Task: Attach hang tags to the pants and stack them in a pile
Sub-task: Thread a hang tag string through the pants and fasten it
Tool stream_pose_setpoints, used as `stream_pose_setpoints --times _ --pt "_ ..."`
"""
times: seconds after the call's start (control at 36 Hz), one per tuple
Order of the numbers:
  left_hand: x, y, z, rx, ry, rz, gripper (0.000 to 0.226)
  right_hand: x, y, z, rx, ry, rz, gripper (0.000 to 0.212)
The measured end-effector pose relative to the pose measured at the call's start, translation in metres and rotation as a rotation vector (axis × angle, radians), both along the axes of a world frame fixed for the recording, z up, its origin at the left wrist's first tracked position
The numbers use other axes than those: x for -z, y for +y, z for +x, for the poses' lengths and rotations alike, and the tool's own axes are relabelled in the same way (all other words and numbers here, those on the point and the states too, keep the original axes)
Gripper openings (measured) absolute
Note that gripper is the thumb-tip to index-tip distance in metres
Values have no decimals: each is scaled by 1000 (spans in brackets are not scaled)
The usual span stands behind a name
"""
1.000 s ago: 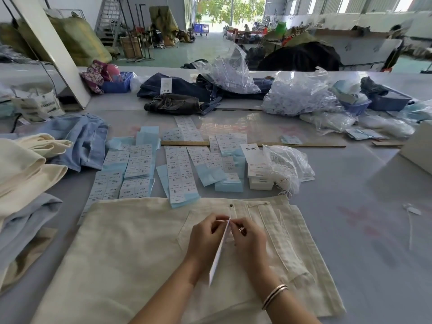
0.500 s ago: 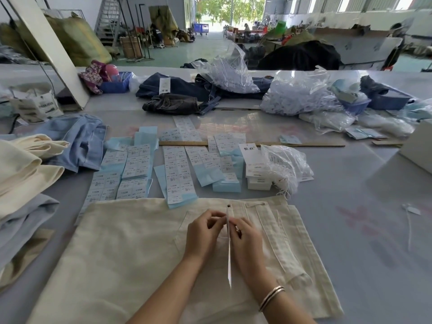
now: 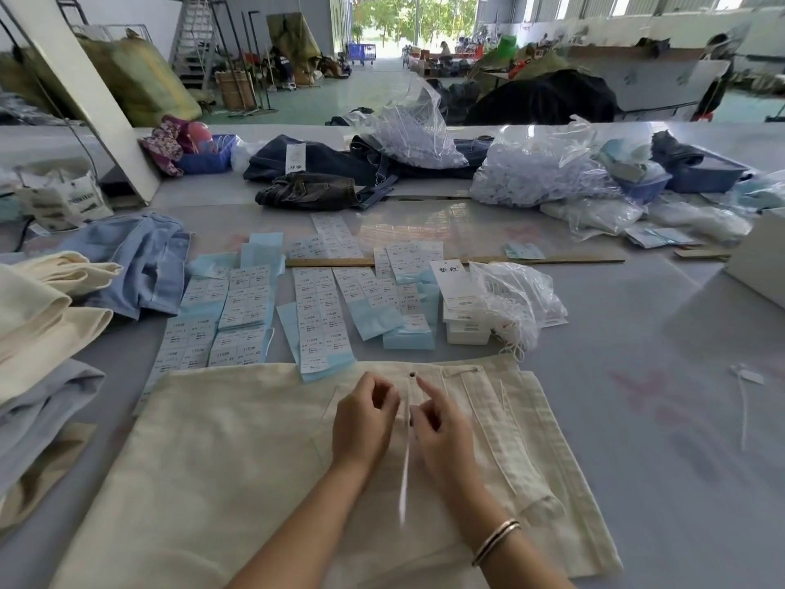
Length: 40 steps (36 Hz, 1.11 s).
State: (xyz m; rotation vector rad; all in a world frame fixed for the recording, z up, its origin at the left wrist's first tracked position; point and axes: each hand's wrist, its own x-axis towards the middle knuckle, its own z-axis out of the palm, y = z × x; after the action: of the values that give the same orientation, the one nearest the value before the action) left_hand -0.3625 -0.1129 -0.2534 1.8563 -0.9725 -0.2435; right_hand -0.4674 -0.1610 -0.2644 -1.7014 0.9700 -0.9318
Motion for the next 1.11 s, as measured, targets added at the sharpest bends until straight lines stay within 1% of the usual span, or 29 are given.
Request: stream_pose_setpoints --times 0.03,0.08,0.14,0.17,0.25,0.28,0.33,0.36,0.39,0.44,0.5,0.53,0.58,0.64,0.69,0.78,0.86,0.94,0.97,1.03,1.06,1.11 --pt "-2 -2 4 -44 -6 -5 8 -2 -2 -1 -14 -17 46 45" --pt "-8 -6 13 -98 6 -16 7 -5 -6 -9 -97 -75 152 43" --pt "-17 -10 22 -93 1 -21 10 -9 -11 -21 -174 -106 252 39" --pt "-23 -11 24 -77 -19 -20 12 -11 -14 -28 -174 -132 291 37" --pt "-37 -20 26 0 -96 17 9 -18 -31 -46 -50 -221 362 30" --pt "-41 -24 25 38 -134 52 8 -22 -38 -50 10 -219 356 27" --pt "-50 -34 17 178 -186 138 7 -27 -53 -56 97 -163 265 20" --pt "-55 -39 10 282 -153 165 6 -30 -59 -58 118 -144 198 19" --pt "-58 -44 2 391 -83 178 5 -34 -64 -60 118 -136 143 18" --pt "-62 -55 -12 537 48 165 3 -42 -71 -61 23 -129 96 18" --pt "-62 -67 -21 544 78 122 2 -46 -72 -61 -148 -136 105 23" --pt "-61 -71 -23 522 100 99 4 -46 -73 -61 -195 -131 116 26" --pt "-57 -80 -24 487 165 81 10 -45 -76 -61 -160 -102 135 19" --pt "-49 -86 -25 483 202 121 10 -42 -79 -62 -76 -77 173 11" --pt "-41 -89 -25 495 237 146 10 -40 -81 -63 -34 -59 241 7" --pt "-30 -90 -24 478 336 121 12 -35 -82 -64 -28 -51 366 8" --pt "-19 -92 -22 472 257 188 5 -31 -84 -64 -10 -30 383 12" --pt "-11 -96 -16 333 100 321 26 -30 -84 -62 27 5 363 13" --pt "-10 -97 -14 313 19 364 31 -30 -84 -61 34 32 349 13" --pt "-9 -100 -14 350 -180 456 36 -31 -84 -57 37 122 302 12" --pt "-9 -102 -15 356 -240 479 35 -31 -84 -55 30 187 282 12" --pt "-10 -105 -15 321 -229 486 30 -32 -84 -51 0 348 248 15"
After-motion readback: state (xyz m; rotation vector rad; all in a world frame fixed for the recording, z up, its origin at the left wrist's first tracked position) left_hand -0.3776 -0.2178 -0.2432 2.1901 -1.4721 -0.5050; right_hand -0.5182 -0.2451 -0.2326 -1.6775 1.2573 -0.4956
